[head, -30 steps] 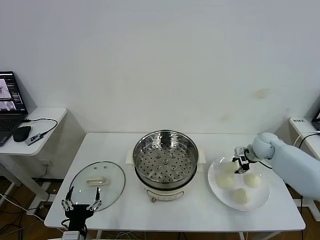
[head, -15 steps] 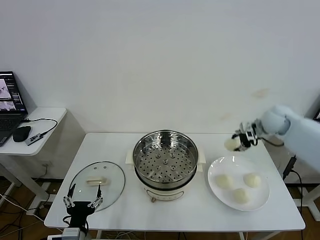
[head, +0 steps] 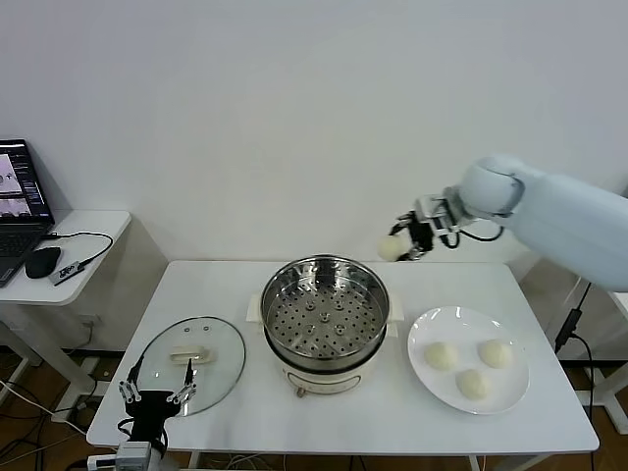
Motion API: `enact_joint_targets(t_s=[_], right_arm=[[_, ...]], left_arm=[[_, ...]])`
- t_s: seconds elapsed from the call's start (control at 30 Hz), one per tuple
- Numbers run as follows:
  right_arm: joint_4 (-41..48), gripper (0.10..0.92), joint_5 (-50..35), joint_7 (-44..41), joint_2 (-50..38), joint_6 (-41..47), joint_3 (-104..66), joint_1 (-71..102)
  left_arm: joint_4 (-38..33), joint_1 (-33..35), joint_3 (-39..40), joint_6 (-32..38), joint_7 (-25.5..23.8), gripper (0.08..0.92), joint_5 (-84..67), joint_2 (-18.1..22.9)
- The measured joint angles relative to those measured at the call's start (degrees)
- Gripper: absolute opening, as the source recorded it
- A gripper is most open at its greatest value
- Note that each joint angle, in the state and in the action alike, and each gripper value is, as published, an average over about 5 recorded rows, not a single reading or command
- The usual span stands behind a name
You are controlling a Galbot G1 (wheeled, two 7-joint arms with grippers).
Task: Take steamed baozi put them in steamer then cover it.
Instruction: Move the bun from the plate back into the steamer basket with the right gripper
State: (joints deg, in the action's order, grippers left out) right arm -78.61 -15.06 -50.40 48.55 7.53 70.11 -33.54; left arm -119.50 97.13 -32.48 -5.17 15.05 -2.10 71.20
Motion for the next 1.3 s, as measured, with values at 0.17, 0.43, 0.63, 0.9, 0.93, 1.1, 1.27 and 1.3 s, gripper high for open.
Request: enact_joint_targets(t_s=[0.17,0.43,0.63,0.9,0.93,1.1,1.27,1.3], right_arm=[[0.6,0.575,1.35,1.79,5.64,-4.01,2.82,-0.73],[3.83,0.568,9.16,4.13,12.48,-12.69,5.23,0.47],[6.83,0.573,16.7,5.46,15.63,-19.4,5.68,2.67],[10.17,0.576,24.93,6.51,17.92,-25.92,5.76,5.82],[10.5,0.577,25.62,6.61,18.1,-26.45,5.79,6.14],[12.07,0.583,28.52,7.22,19.13,-28.68,5.65,7.57],[12.91,0.674,29.86,7.95,19.64,-30.31,5.35,8.21],[12.93,0.709,29.94,8.01,19.64,-30.51,5.36,8.19]], left_arm=[[0.08,0.16,-0.76,0.01,-0.01,0.823,-0.05,-0.56],[-0.16,0.28,-1.96,0.16,0.07,0.823,-0.08,0.0],[-0.3,0.38,-2.65,0.21,0.12,0.823,-0.1,0.24],[-0.18,0.24,-2.82,0.2,0.12,0.823,-0.12,0.39],[-0.12,0.21,-2.81,0.2,0.13,0.823,-0.12,0.41],[0.01,0.13,-2.79,0.2,0.14,0.823,-0.13,0.38],[0.02,0.12,-2.79,0.2,0.14,0.823,-0.14,0.33],[0.02,0.13,-2.79,0.2,0.14,0.823,-0.14,0.34]])
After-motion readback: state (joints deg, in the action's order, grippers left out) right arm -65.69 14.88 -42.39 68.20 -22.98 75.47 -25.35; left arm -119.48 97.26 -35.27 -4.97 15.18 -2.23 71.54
